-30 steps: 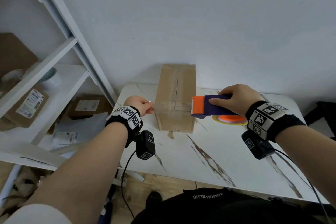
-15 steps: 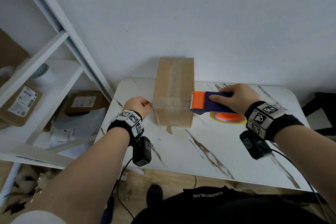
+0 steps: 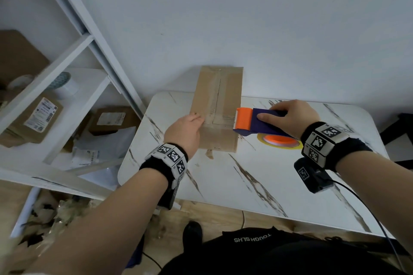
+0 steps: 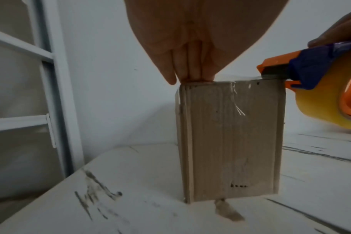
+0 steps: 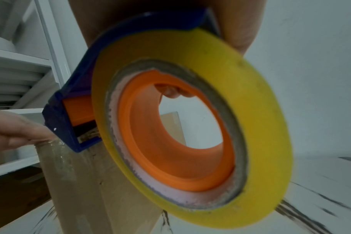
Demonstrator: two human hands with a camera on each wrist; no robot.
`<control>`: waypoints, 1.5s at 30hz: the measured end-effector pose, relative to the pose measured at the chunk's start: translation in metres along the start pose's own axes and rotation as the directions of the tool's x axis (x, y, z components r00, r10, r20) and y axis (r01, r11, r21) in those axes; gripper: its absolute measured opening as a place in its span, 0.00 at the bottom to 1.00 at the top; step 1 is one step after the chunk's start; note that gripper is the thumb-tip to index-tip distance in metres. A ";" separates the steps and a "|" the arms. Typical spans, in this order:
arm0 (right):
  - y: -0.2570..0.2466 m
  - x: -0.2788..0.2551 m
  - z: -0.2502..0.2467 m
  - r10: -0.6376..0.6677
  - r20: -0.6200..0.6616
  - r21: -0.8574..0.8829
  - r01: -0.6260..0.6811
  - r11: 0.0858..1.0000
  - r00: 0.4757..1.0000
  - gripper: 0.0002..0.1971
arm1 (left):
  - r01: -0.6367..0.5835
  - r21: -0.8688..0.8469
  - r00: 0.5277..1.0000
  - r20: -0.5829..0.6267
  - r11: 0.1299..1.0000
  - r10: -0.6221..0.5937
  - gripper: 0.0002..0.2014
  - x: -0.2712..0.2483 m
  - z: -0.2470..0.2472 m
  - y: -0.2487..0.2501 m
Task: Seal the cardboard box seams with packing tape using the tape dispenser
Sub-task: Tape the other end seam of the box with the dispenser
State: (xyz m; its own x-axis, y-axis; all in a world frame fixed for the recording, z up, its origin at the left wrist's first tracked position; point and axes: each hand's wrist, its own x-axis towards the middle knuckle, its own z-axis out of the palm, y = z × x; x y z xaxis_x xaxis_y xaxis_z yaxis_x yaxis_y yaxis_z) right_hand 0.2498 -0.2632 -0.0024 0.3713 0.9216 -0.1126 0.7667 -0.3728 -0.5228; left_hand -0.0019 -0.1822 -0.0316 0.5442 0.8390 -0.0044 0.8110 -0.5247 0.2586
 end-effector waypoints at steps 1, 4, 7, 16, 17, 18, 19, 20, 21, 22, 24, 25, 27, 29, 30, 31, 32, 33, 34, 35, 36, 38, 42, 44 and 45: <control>0.000 0.000 0.000 -0.002 0.002 -0.003 0.002 1.000 1.000 0.11 | -0.001 0.031 1.000 -0.001 1.000 0.001 0.23 0.000 -0.001 0.002; -0.001 -0.001 -0.001 -0.008 0.003 -0.011 0.008 1.000 1.000 0.12 | -0.042 0.111 0.999 -0.027 0.993 0.046 0.21 0.003 -0.004 0.007; -0.002 -0.003 -0.003 -0.022 0.004 -0.031 0.022 0.999 1.000 0.13 | -0.068 0.081 0.998 0.001 0.994 0.068 0.23 0.003 0.003 0.017; 0.000 -0.002 -0.003 -0.024 0.013 -0.022 0.024 0.999 1.000 0.13 | -0.052 0.011 0.997 0.065 0.999 0.051 0.23 0.007 0.006 0.032; 0.001 -0.002 -0.003 -0.024 0.014 -0.022 0.024 0.999 1.000 0.13 | -0.055 0.003 0.997 0.061 0.999 0.054 0.23 0.008 0.007 0.035; 0.003 -0.001 -0.003 -0.024 0.016 -0.022 0.024 0.999 1.000 0.13 | -0.067 0.001 0.996 0.054 0.998 0.067 0.22 0.009 0.007 0.038; 0.004 -0.001 -0.003 -0.024 0.017 -0.020 0.025 0.999 1.000 0.13 | -0.089 0.004 0.995 0.054 0.996 0.088 0.22 0.009 0.008 0.041; 0.005 0.000 -0.002 -0.027 0.017 -0.015 0.027 1.000 0.999 0.14 | -0.116 0.008 0.992 0.054 0.993 0.115 0.21 0.010 0.009 0.045; 0.005 0.001 -0.002 -0.029 0.017 -0.009 0.029 1.000 0.999 0.14 | -0.134 0.008 0.990 0.052 0.991 0.134 0.21 0.011 0.010 0.047; 0.006 0.002 -0.001 -0.030 0.015 -0.002 0.030 1.000 0.999 0.14 | -0.140 0.005 0.989 0.042 0.990 0.140 0.20 0.011 0.011 0.050; 0.008 0.003 0.001 -0.032 0.012 0.013 0.032 0.999 0.999 0.14 | -0.150 0.009 0.989 0.021 0.989 0.149 0.20 0.011 0.015 0.052; 0.009 0.004 0.002 -0.034 0.013 0.018 0.033 0.999 0.999 0.14 | -0.170 0.024 0.985 0.027 0.985 0.169 0.21 0.011 0.017 0.053; 0.011 0.005 0.004 -0.032 0.020 0.031 0.031 0.999 0.999 0.13 | -0.218 0.074 0.975 0.067 0.973 0.213 0.25 0.012 0.024 0.053; 0.013 0.006 0.006 -0.028 0.020 0.058 0.027 0.998 0.999 0.13 | -0.215 0.095 0.974 0.091 0.972 0.206 0.26 0.015 0.029 0.052; 0.014 0.006 0.006 -0.028 0.017 0.071 0.027 0.997 0.999 0.13 | -0.210 0.100 0.975 0.097 0.973 0.201 0.26 0.016 0.030 0.051; 0.015 0.005 0.007 -0.029 0.017 0.082 0.028 0.996 0.999 0.14 | -0.213 0.116 0.974 0.107 0.970 0.201 0.27 0.016 0.032 0.050; 0.016 0.006 0.008 -0.032 0.021 0.092 0.030 0.995 0.999 0.14 | -0.221 0.143 0.972 0.114 0.965 0.206 0.27 0.015 0.032 0.049; 0.017 0.005 0.008 -0.034 0.026 0.101 0.031 0.994 0.999 0.15 | -0.230 0.173 0.970 0.121 0.958 0.212 0.28 0.014 0.033 0.048; 0.018 0.005 0.007 -0.035 0.031 0.106 0.032 0.994 0.999 0.15 | -0.236 0.199 0.969 0.124 0.951 0.215 0.29 0.014 0.034 0.047; 0.019 0.005 0.006 -0.038 0.032 0.107 0.035 0.994 0.999 0.15 | -0.236 0.219 0.969 0.127 0.947 0.212 0.29 0.013 0.033 0.046; 0.020 0.005 0.005 -0.041 0.033 0.109 0.037 0.993 0.999 0.15 | -0.234 0.233 0.969 0.130 0.944 0.208 0.30 0.013 0.033 0.046; 0.022 0.004 0.002 -0.049 0.034 0.111 0.045 0.993 0.998 0.15 | -0.231 0.262 0.970 0.136 0.937 0.201 0.32 0.013 0.033 0.047; 0.026 0.002 -0.006 -0.052 0.035 0.069 0.049 0.996 0.998 0.14 | -0.224 0.307 0.972 0.135 0.925 0.191 0.31 0.012 0.034 0.051; 0.032 0.000 -0.010 -0.041 0.026 0.053 0.040 0.998 0.999 0.15 | -0.207 0.295 0.976 0.126 0.933 0.177 0.30 0.011 0.033 0.053; 0.036 -0.001 -0.013 -0.032 0.027 0.056 0.030 0.998 0.999 0.15 | -0.203 0.290 0.977 0.127 0.935 0.173 0.30 0.011 0.032 0.054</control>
State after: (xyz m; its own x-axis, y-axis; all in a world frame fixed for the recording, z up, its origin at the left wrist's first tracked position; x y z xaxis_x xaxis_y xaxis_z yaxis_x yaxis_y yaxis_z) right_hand 0.2836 -0.2786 -0.0099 0.3327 0.9356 -0.1183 0.7469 -0.3380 -0.5727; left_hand 0.0547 -0.2053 -0.0490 0.6987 0.7107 -0.0819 0.7105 -0.7027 -0.0370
